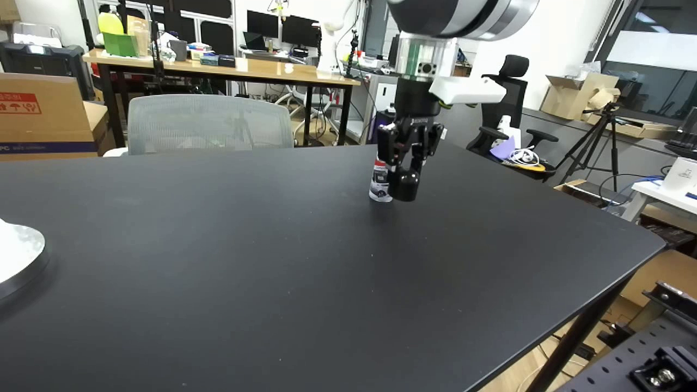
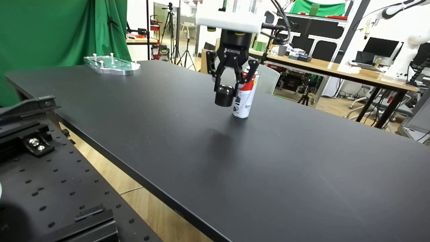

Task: Put the black lid on the white spray can

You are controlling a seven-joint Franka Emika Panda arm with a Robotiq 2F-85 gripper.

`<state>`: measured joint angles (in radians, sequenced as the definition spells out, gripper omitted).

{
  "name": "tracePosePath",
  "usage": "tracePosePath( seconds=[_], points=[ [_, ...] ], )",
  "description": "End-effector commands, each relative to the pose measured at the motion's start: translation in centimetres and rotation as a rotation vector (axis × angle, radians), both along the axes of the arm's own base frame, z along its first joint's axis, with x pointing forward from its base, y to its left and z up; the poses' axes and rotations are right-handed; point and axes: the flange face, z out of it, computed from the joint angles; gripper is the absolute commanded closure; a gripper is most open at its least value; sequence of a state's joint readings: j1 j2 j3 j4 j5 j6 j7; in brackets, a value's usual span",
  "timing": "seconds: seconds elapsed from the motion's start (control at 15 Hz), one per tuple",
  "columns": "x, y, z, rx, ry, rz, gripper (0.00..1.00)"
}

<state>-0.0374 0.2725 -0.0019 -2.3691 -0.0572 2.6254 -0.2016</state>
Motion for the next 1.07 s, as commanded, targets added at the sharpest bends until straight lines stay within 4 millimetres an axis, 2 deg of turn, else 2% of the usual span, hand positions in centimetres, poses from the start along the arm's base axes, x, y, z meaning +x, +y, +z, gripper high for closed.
tracePosePath(
  seconds=[0.0, 0.27, 0.47, 0.73, 1.0],
  points=[
    [-0.1, 0.1, 4.9, -0.004, 0.009, 0.039, 0.68],
    [0.6, -0.5, 9.3, 0.006, 0.021, 0.072, 0.68],
    [1.7, -1.9, 11.7, 0.013, 0.04, 0.078, 0.68],
    [3.7, -4.1, 12.9, 0.021, 0.062, 0.077, 0.68],
    [6.0, -5.0, 12.7, 0.026, 0.074, 0.071, 0.68]
  ],
)
